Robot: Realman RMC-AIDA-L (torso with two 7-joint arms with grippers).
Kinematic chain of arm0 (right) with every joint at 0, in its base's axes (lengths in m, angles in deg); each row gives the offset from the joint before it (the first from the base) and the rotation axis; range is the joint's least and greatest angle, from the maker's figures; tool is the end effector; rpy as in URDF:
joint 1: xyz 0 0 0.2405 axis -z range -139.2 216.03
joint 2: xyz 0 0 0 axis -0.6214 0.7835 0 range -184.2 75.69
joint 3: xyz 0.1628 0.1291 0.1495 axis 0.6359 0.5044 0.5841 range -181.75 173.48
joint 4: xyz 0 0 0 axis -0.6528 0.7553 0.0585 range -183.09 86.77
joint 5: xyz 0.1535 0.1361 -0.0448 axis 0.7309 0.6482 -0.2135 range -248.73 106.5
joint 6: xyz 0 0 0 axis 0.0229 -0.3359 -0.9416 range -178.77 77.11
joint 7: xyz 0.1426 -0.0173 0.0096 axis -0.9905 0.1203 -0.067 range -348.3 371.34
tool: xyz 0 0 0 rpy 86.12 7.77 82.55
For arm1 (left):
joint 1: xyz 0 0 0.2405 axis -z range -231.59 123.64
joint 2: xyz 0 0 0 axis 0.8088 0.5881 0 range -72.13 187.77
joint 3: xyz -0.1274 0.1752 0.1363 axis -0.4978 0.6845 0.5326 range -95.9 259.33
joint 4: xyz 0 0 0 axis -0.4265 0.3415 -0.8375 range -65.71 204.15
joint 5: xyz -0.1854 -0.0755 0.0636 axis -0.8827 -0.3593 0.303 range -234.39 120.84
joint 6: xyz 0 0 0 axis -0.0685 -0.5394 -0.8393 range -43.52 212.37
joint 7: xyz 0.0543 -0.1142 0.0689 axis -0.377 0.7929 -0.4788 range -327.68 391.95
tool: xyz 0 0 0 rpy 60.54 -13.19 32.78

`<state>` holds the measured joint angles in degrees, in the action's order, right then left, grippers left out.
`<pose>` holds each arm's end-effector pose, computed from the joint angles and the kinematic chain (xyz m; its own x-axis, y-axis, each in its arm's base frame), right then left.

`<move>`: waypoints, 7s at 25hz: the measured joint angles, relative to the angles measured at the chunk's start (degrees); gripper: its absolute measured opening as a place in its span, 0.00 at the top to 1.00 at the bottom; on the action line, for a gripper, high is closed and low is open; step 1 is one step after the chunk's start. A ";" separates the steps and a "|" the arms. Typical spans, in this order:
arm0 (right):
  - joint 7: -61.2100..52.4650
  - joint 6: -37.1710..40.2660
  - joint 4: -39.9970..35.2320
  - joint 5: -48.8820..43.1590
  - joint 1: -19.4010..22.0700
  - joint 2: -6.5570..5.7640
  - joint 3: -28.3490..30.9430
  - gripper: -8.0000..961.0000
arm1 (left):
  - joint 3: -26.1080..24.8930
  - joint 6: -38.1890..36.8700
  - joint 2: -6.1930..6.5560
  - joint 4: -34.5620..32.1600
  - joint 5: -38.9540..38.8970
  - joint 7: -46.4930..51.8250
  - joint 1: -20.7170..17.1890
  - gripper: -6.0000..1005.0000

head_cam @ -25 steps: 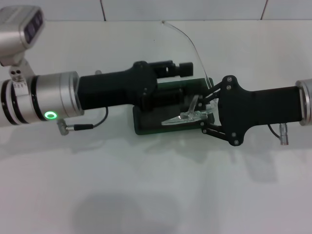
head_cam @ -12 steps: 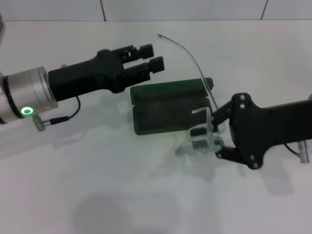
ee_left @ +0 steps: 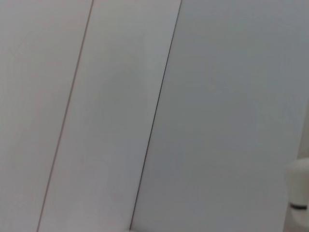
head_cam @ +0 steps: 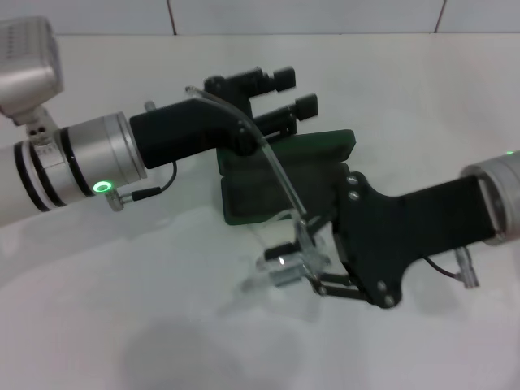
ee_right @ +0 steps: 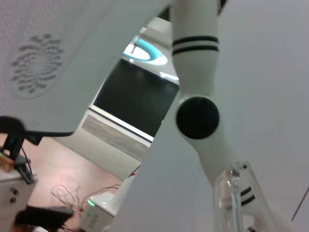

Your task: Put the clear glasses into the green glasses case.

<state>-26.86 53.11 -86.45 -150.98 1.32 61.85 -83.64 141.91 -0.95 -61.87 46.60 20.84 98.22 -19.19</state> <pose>0.1406 0.2956 -0.0265 0.5406 0.4981 -0.6780 0.5487 -0.8197 -0.1647 -0.1976 0.3422 -0.0383 0.6063 0.1929 0.7715 0.3916 -0.9168 -0.0784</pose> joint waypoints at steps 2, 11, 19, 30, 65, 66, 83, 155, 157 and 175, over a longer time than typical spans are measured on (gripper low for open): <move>-2.54 -1.52 1.89 0.33 -0.88 0.04 0.08 0.87 | 0.28 -1.74 -0.06 0.87 -2.41 -3.31 -0.46 0.38; -12.53 -9.01 2.80 2.11 -0.73 -0.03 0.17 0.87 | 0.21 -7.74 -0.24 4.53 -8.14 -14.42 -2.39 0.37; -19.24 -13.61 2.87 2.02 -1.02 -0.31 0.47 0.87 | 0.29 -9.31 -0.28 5.99 -9.20 -18.26 -2.71 0.37; -21.27 -14.70 2.63 2.05 -1.05 -0.45 0.59 0.87 | 0.50 -9.34 -0.28 6.01 -8.78 -19.49 -2.66 0.37; -46.32 -67.01 -31.02 -34.44 14.62 -0.07 -28.59 0.87 | 0.33 6.19 1.13 6.26 -22.22 -20.77 -9.03 0.36; -46.33 -67.77 -30.62 -34.46 14.47 -0.04 -29.15 0.87 | 0.35 6.55 1.13 6.34 -22.11 -20.76 -8.66 0.36; -46.62 -75.40 -29.17 -34.34 13.19 0.08 -35.72 0.87 | 0.36 7.52 1.12 6.29 -20.84 -20.73 -7.81 0.36; -22.06 -14.32 7.21 -0.71 7.89 -0.71 39.26 0.38 | 6.84 24.30 -0.05 5.13 6.34 2.38 2.24 0.34; -22.03 -14.32 6.78 -0.77 7.76 -0.76 37.78 0.38 | 6.64 20.55 -0.04 4.82 4.13 0.06 1.20 0.34; -25.37 -10.69 3.69 -10.05 1.25 -0.44 19.21 0.15 | 5.84 -7.65 2.14 -6.76 -2.55 -9.54 -15.01 0.24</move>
<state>-52.23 42.42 -82.76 -161.03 2.57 61.41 -64.43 147.75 -8.60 -59.73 39.84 18.29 88.68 -34.20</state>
